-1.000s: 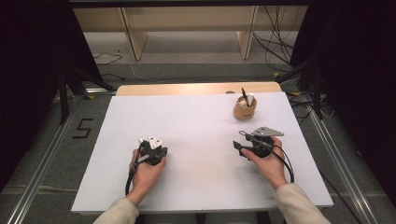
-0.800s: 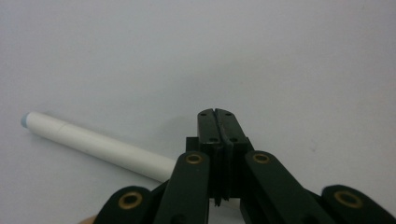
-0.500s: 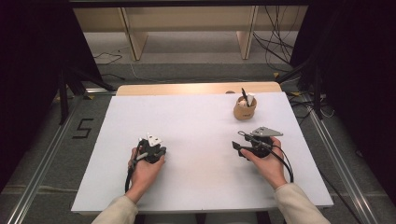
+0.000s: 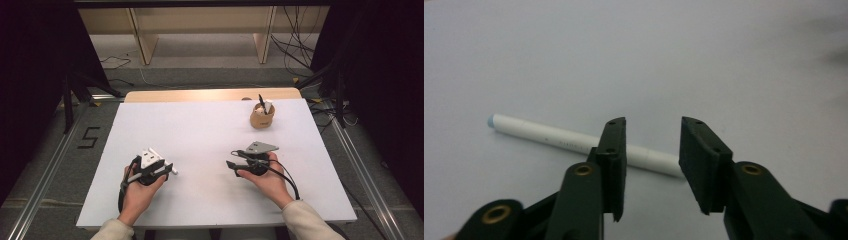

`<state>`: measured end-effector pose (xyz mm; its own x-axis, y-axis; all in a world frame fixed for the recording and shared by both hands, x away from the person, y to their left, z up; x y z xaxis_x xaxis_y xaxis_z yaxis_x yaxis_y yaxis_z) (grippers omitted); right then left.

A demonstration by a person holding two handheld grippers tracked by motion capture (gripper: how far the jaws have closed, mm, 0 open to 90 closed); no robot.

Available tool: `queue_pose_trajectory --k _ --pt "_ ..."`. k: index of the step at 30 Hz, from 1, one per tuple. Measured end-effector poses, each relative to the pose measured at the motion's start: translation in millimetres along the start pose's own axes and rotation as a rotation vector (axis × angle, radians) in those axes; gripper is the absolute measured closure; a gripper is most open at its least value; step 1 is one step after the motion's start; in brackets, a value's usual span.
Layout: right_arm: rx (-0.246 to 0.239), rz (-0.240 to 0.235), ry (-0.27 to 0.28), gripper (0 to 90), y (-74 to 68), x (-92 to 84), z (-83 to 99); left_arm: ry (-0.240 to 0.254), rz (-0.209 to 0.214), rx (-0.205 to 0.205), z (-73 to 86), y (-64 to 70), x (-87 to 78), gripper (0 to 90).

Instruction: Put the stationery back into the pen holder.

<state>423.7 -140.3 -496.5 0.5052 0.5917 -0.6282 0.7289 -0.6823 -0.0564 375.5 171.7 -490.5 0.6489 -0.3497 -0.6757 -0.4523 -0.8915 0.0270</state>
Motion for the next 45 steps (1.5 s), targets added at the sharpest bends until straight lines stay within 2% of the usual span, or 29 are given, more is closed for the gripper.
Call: queue_pose_trajectory --k 4,9,13,18,28,39,45 --pt "-0.047 -0.042 -0.013 41.5 -19.2 16.8 -10.2 -0.032 0.019 0.023 13.5 3.5 -8.9 48.1" --pt "-0.087 -0.085 -0.019 43.6 -42.5 40.1 -26.3 -0.081 0.045 0.01 25.9 8.6 -14.9 38.3" --pt "-0.111 -0.118 -0.029 45.5 -60.8 62.3 -39.4 -0.119 0.047 0.014 33.6 10.9 -15.1 35.5" --pt "-0.132 -0.146 -0.042 47.3 -80.1 87.8 -51.8 -0.123 0.047 0.008 34.9 10.8 -14.8 34.8" --pt "-0.154 -0.166 -0.081 49.9 -97.4 116.8 -63.6 -0.137 0.051 0.016 35.6 11.2 -12.3 34.5" --pt "-0.189 -0.192 -0.125 55.2 -113.5 133.6 -70.1 -0.144 0.049 0.021 35.8 11.8 -11.6 34.5" --pt "-0.206 -0.185 -0.151 60.8 -117.6 138.4 -71.4 -0.147 0.048 0.023 35.9 11.4 -11.4 34.5"
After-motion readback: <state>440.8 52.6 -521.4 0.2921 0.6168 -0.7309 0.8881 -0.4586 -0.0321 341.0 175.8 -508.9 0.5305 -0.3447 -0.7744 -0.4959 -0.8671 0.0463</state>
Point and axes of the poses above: each handheld gripper's, and its own axes: x roughly forward along the jaws, z roughly out of its underside, y roughly to its right, the point moved 3 cm from there along x, roughly forward along the jaws, and after that the axes turned 6 degrees about -y, right-handed, at the moved point
